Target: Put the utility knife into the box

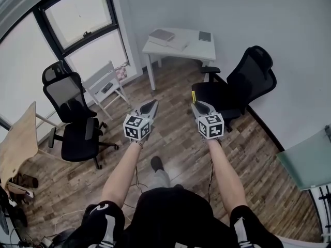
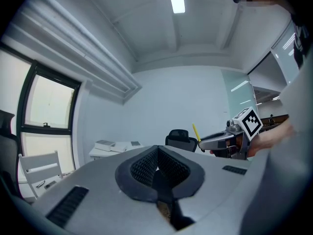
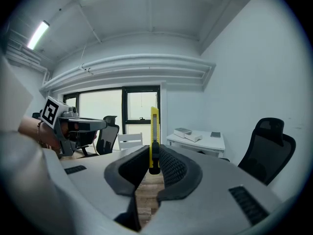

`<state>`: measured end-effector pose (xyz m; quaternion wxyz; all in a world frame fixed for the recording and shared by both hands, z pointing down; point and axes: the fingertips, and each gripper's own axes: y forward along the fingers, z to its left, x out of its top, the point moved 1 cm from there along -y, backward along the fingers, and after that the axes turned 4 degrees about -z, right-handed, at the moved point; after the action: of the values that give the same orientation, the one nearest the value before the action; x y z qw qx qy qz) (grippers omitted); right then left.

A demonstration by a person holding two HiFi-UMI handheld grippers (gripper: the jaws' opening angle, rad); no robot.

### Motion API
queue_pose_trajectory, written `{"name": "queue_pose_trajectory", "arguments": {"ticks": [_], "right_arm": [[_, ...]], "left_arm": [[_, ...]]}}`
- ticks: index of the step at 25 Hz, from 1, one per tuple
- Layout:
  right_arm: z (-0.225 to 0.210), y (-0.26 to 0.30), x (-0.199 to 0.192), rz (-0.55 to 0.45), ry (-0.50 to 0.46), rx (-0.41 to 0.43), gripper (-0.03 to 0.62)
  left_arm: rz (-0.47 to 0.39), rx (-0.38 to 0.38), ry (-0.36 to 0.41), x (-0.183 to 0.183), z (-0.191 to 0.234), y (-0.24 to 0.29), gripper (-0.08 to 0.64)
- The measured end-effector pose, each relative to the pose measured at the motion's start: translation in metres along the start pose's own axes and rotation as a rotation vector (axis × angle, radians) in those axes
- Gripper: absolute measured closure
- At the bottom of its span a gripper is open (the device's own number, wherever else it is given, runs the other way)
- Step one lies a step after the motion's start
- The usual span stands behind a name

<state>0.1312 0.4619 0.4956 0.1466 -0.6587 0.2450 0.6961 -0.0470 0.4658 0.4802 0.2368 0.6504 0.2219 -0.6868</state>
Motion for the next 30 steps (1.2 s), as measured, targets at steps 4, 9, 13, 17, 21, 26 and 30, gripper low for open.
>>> {"name": "queue_pose_trajectory", "arguments": {"ticks": [4,9,13,17,21,26,30], "right_arm": [[-0.006,0.027,0.002,0.013,0.006,-0.008,0.517],[-0.015,0.070,0.005,0.025,0.003,-0.008,0.517],[-0.024,0.111,0.008,0.040,0.001,-0.004,0.517],[-0.034,0.152,0.009,0.058,0.000,-0.001,0.517],[-0.037,0.192,0.006,0.080,0.003,0.003,0.517],[-0.040,0.231,0.005,0.096,0.008,-0.003,0.517],[-0.040,0.255,0.005,0.103,0.010,-0.016,0.517]], "left_arm": [[-0.001,-0.011,-0.003,0.003,0.025,0.017,0.535],[0.002,-0.022,-0.014,0.002,0.060,0.046,0.535],[0.006,-0.031,-0.028,-0.001,0.091,0.072,0.535],[0.010,-0.043,-0.046,-0.006,0.120,0.100,0.535],[0.020,-0.054,-0.056,-0.011,0.152,0.121,0.535],[0.024,-0.058,-0.068,-0.015,0.192,0.138,0.535],[0.028,-0.070,-0.078,-0.018,0.219,0.146,0.535]]}}
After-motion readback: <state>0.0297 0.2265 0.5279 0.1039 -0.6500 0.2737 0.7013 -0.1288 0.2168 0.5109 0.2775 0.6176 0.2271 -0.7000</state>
